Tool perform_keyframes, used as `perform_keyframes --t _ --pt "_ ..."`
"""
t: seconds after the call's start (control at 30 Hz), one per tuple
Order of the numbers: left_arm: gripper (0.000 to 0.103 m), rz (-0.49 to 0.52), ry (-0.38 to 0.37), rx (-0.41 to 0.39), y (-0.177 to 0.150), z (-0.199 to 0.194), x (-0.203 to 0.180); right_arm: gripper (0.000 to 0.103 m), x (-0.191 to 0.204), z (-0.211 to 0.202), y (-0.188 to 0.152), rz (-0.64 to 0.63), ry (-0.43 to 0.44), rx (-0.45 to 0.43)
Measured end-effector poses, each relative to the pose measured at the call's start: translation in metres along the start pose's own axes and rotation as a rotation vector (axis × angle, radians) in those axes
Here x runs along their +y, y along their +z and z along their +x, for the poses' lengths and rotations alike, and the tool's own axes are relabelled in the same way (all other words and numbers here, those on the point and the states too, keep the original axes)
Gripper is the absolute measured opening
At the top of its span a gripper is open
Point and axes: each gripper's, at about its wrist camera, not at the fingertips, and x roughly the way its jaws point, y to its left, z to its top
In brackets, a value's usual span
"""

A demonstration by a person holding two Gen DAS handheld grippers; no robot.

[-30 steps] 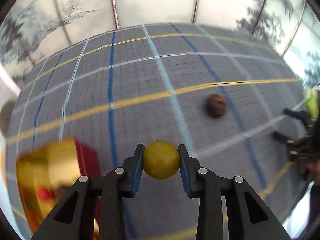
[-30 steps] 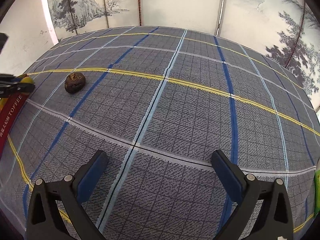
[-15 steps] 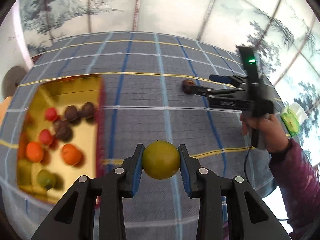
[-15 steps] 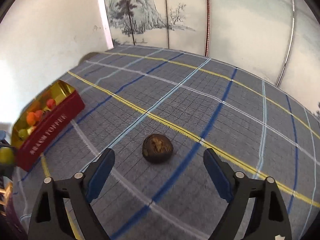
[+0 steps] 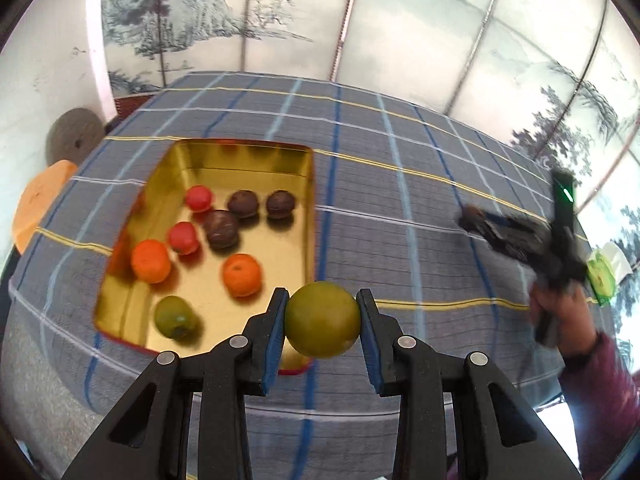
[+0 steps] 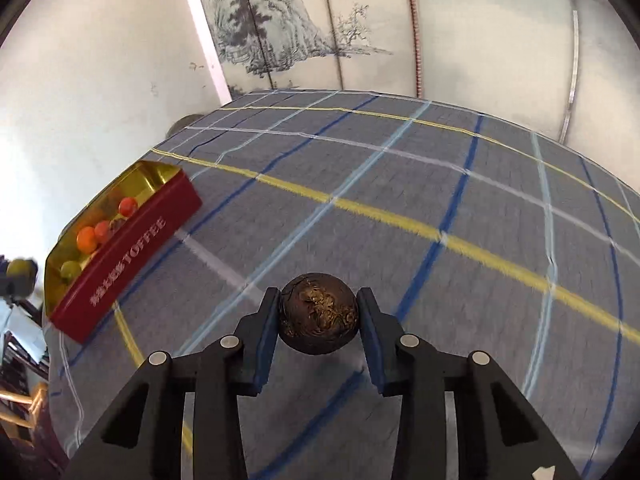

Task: Organize fruits
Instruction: 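Carry the lime into the tin and open the left gripper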

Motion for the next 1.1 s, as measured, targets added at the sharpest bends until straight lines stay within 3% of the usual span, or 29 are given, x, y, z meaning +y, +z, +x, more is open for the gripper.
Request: perform_keyframes --t 0.17,0.37,0.5,0.7,1.1 --pt "0.036 -0.008 0.047 -0.040 -0.013 -0.004 0.023 0.036 -0.001 -0.025 -0.035 0.058 -0.074 -0.031" --pt "0.036 -0.032 0.066 -0.064 -0.025 -0.006 0.044 0.036 -0.019 -0.035 -0.038 0.140 -0.129 -0.064" --pt "0.036 -0.009 0.118 -0.063 -0.030 0.001 0.054 0.036 -0.017 -0.029 -0.036 0.132 -0.153 -0.055" --pt "0.036 0.026 0.116 -0.061 -0.032 0.013 0.052 0.036 -0.016 -0.026 -0.036 0.124 -0.167 -0.040" --pt "0.036 0.005 0.062 -0.033 -0.022 0.034 0.045 0.036 -0.017 -0.020 -0.035 0.129 -0.166 -0.017"
